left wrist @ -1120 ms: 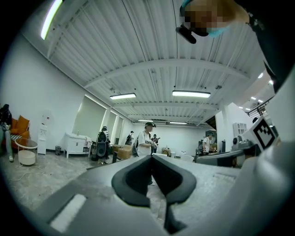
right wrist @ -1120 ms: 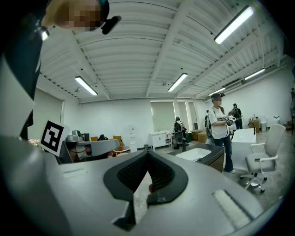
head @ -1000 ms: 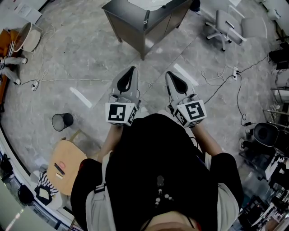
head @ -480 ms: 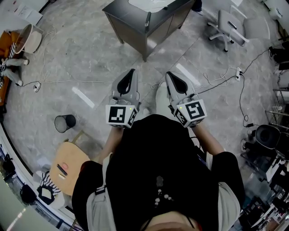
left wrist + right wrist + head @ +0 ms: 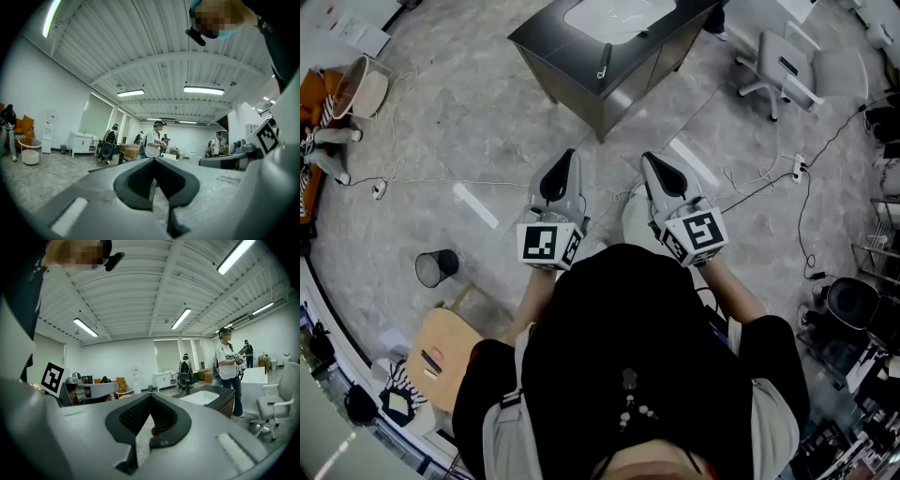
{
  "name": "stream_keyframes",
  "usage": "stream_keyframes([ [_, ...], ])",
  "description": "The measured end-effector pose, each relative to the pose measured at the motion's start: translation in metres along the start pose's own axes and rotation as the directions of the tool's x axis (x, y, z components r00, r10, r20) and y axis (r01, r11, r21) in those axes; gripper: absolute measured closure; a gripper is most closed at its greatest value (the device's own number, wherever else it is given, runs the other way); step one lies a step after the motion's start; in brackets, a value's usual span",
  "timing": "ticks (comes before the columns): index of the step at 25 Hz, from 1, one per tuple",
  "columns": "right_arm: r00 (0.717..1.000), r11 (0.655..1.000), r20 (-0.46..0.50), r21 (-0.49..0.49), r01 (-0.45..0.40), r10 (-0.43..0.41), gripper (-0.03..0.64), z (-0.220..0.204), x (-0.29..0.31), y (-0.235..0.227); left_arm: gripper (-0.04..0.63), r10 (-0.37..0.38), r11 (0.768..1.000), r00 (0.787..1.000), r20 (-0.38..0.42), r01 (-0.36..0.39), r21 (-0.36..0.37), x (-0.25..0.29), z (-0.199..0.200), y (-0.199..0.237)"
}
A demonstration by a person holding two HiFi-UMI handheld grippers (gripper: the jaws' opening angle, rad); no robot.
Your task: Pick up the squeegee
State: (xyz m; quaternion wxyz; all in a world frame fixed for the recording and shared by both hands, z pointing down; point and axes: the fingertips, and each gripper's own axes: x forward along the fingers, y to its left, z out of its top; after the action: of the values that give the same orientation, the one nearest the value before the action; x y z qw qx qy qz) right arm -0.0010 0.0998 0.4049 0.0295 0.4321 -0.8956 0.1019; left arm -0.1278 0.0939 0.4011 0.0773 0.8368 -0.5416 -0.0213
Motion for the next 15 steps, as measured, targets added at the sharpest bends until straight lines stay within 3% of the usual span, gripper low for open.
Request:
stream_keyframes([
  [15, 0.993, 0.993, -0.004, -0.003, -0.114, 0.114, 0.615, 0.034, 0.070, -0.105, 0.594, 0.072, 0.997, 0.997, 0.001, -0.072, 0.014, 0.128, 0.016, -0.004],
])
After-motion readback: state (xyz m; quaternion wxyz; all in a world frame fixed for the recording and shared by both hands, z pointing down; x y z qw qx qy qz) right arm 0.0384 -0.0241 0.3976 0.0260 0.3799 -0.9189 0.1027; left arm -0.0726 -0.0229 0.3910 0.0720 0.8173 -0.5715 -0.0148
